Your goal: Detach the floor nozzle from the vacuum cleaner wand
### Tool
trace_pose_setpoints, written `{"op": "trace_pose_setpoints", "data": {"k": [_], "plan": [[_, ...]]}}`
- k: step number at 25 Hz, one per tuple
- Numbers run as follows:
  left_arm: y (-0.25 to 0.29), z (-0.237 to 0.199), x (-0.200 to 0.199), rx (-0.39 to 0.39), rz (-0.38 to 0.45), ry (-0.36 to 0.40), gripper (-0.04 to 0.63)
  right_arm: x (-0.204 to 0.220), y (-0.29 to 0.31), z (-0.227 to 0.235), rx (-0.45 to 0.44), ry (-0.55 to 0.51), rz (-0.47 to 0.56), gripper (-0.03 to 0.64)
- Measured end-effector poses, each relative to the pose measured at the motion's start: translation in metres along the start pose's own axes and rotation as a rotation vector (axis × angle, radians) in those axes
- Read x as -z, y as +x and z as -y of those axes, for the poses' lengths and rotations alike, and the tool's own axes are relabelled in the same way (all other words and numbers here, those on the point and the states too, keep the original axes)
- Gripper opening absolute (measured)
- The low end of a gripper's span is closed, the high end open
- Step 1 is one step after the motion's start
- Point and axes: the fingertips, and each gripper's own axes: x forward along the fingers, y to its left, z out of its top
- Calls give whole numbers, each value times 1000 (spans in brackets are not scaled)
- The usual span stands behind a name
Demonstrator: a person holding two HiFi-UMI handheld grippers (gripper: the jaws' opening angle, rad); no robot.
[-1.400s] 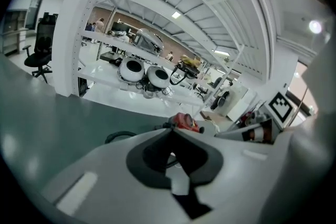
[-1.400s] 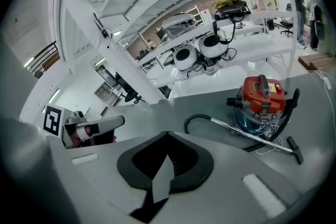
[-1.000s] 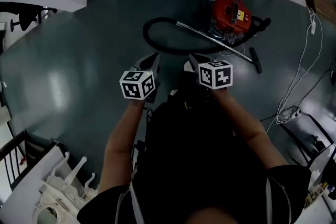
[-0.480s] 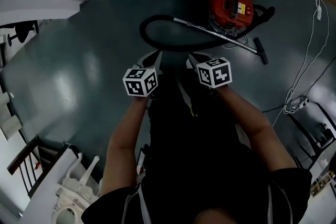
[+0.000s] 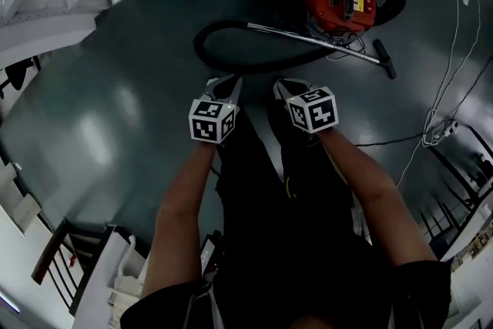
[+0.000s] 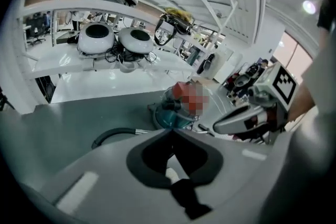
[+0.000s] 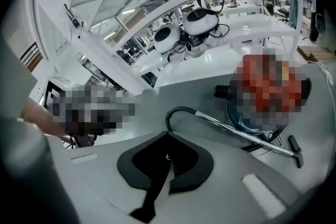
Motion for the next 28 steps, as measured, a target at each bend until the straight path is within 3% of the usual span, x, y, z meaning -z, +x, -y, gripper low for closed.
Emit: {"op": "trace_pose_setpoints", "data": {"k": [5,12,17,23,28], "plan": [[32,-34,3,26,-39,-39,8,-8,43,8,23,33,10,-3],[68,-68,22,62,-85,-29,8,-11,111,15,30,-76,33,-3],[90,-106,47,52,-122,1,8,-4,152,29,60,-32,46,-3],[129,-147,69,0,-120,22,8,1,193,55,105,-136,14,-3],[166,-167,86,-36,-64,-50,8,5,226,79,100,-299,-13,-2]]}}
